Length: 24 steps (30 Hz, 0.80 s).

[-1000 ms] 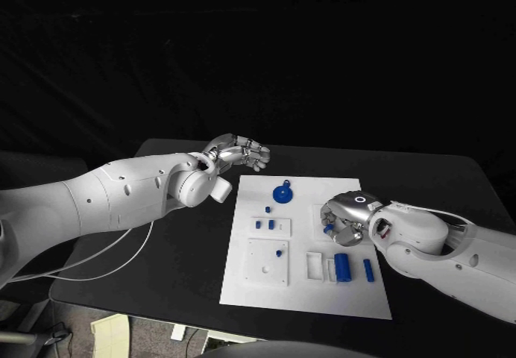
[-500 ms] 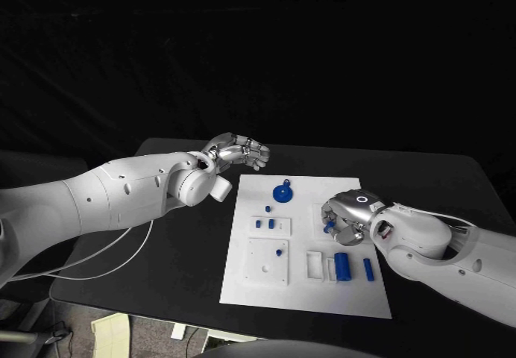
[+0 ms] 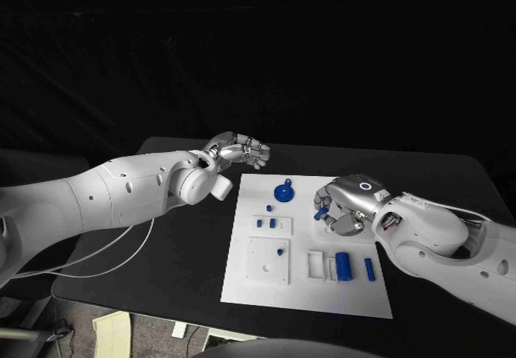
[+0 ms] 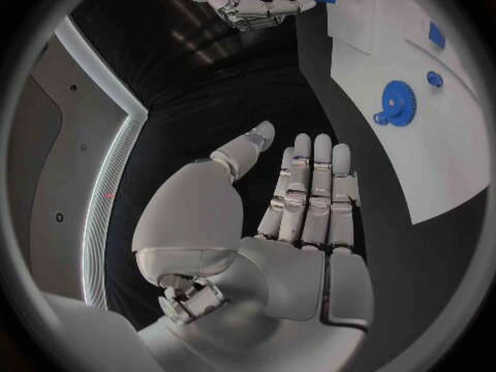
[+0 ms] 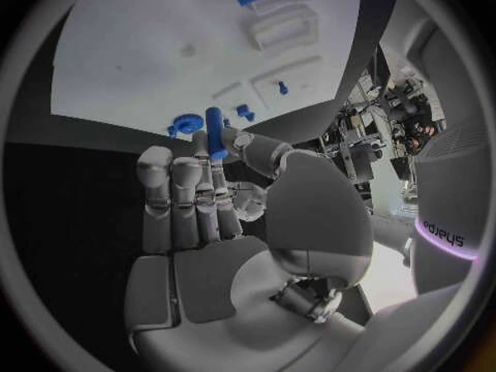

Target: Assemble the parts on the task board

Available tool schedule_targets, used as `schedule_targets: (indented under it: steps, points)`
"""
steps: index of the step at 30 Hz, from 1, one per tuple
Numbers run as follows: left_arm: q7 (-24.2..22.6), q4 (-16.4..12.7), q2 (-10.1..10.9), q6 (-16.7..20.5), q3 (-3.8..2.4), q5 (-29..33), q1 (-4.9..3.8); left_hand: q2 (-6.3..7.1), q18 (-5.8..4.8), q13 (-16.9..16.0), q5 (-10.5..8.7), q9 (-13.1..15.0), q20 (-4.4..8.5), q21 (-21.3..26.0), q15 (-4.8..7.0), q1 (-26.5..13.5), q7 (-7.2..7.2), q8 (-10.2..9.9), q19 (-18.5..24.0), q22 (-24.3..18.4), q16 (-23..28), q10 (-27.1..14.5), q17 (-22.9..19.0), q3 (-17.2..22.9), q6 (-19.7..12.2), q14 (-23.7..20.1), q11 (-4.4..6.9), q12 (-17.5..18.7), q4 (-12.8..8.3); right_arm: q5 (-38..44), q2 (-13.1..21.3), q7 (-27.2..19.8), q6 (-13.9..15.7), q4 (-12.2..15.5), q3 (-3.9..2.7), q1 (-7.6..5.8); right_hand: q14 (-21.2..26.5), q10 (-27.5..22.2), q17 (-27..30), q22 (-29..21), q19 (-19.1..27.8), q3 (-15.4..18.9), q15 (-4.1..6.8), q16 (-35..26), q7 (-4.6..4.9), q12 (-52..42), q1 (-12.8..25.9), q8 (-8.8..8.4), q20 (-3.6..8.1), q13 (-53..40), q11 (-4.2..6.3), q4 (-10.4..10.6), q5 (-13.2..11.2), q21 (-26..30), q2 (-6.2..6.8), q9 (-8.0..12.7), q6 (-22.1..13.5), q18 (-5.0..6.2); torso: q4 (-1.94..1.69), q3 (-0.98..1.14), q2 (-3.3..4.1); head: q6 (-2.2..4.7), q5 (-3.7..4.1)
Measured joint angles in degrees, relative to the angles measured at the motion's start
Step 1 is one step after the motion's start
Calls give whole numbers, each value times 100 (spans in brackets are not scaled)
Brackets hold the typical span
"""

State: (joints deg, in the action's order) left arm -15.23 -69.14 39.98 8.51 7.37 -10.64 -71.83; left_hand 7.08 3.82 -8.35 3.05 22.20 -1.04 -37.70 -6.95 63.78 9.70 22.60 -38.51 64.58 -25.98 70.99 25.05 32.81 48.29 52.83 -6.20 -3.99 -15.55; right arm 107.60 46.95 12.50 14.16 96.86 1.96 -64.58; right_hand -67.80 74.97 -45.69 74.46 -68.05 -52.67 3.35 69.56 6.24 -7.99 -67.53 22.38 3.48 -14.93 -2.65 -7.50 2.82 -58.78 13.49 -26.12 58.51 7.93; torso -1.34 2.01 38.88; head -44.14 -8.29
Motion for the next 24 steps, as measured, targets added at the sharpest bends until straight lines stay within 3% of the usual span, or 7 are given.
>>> schedule_targets:
  steps: [4, 7, 8, 12, 15, 21, 24]
  points:
    - [-1, -1, -4, 0, 0, 0, 0, 0, -24, 0, 0, 0, 0, 0, 0, 0, 0, 0, 0, 0, 0, 0, 5, 0, 0, 0, 0, 0, 0, -39, -238, -5, 8, -4, 11, 4, -1, -1, 0, 0, 0, 0, -2, 0, 0, 0, 0, 0, 0, -2, 0, 0, -1, 0, 0, -6, 0, 0, 0, -2, 0, -12, -20]
    - [-2, 1, -10, -1, 0, 0, 0, 0, -26, 5, 0, 0, 0, 0, 0, 0, 0, 0, 0, 0, 3, 0, 5, 0, 0, 0, 0, 0, 0, -62, -515, -20, 13, -57, 124, 12, -8, -1, 0, 0, 0, 0, -8, 0, 0, 0, 0, 0, -1, -2, 0, 0, -17, 0, 1, -8, 0, 0, -3, -5, 0, -15, -32]
    - [-2, 3, -16, -1, 0, 0, 1, 0, -26, 5, 0, 0, 0, 0, 0, 0, 0, 0, 0, 0, 3, 0, 5, 0, 0, 0, 0, 0, 0, -68, -618, -26, 13, -86, 168, 51, -8, -1, 0, -1, -1, 0, -8, 0, 0, 0, 1, -1, -1, -2, 0, 0, -17, 0, 1, -9, 0, 0, -3, -6, 0, -14, -34]
    - [-3, 7, -37, -2, 0, 0, 1, 0, -28, 5, 0, 0, 0, 0, 0, 0, 0, 0, 0, -1, 3, 0, 5, 0, 0, 0, 0, 0, 0, -67, -891, -53, 12, -102, 201, 283, -8, -2, 0, -1, -1, -18, -9, 0, 0, 1, 1, -4, -1, -2, 0, 14, -17, 0, 1, -10, -1, 0, -9, -5, 0, -8, -42]
    - [-3, 12, -46, -3, 0, 0, 1, 0, -29, 5, 0, 1, 0, 0, 0, 0, 0, 0, 0, -1, 3, 0, 5, 0, 0, 0, 0, 0, 0, -60, -1063, -76, 12, -97, 218, 379, -8, -2, 1, -1, -1, -33, -9, 0, 0, 1, 1, -6, -2, -2, 0, 0, -22, 0, 2, -11, -1, 0, -13, -8, 0, -5, -57]
    - [-3, 14, -58, -4, 0, 0, 1, 0, -32, 5, 0, 1, 0, 0, 0, 0, 0, 0, 0, -1, 3, 0, 5, 0, 0, 0, 0, 0, 0, -48, -1212, -106, 12, -70, 276, 422, -8, -3, 1, -1, -9, -33, -9, 0, 0, 2, 2, -15, -10, -2, 0, -1, -38, 0, 2, -11, -1, 0, -16, -9, 0, -10, -87]
    - [-3, 14, -64, -6, 0, 0, 1, 0, -36, 5, 0, 1, 0, 0, 0, 0, 0, 0, 0, 4, 3, 0, 9, 0, 0, 0, 0, 0, 0, -44, -1251, -115, 7, -69, 351, 426, -8, -3, 1, -1, -9, -33, -10, 0, 1, 2, 2, -17, -11, -2, 0, -1, -39, 0, 2, -11, -2, -1, -16, -13, 0, -18, -111]
